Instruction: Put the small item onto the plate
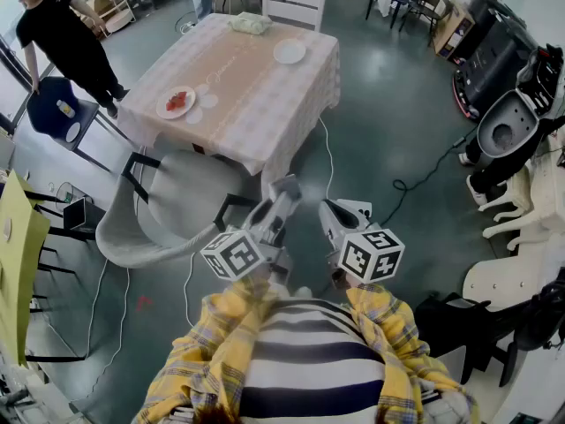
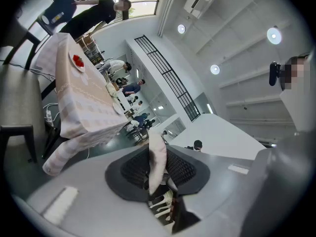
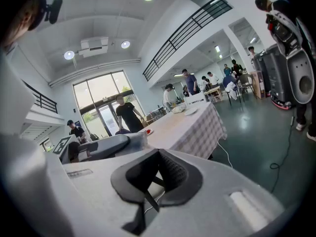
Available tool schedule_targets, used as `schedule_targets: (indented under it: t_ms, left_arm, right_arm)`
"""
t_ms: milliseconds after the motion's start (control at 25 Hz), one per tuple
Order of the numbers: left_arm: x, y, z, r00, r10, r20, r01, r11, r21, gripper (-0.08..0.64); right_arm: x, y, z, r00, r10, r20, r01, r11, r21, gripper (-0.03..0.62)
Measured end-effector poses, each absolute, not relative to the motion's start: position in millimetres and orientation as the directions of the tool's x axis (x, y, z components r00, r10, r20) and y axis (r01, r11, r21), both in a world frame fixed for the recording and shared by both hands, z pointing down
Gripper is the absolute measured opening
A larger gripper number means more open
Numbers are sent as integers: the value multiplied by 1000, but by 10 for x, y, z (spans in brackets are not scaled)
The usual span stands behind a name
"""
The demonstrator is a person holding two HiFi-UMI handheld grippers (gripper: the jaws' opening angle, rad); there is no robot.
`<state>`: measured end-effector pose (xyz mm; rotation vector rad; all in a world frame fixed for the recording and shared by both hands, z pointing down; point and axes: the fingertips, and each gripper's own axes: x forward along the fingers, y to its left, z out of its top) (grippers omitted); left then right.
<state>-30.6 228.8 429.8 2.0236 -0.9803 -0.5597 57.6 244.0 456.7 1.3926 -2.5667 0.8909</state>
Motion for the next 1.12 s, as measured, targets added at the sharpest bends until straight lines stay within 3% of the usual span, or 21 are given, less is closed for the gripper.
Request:
schedule_targets:
  t_ms: [600,1120]
  left_arm:
    - [-269,2232,4330,606,-794,-37,-450,-381,807,86]
    - [-408,2016,4385,621,-784,-17,-443,-369,817,86]
  right_arm:
    - [559,2314,4562,-592,-742,315,-777,421,-468,-3]
    - [340,2159,4668,-590,-713,379,-788,407,-461,-3]
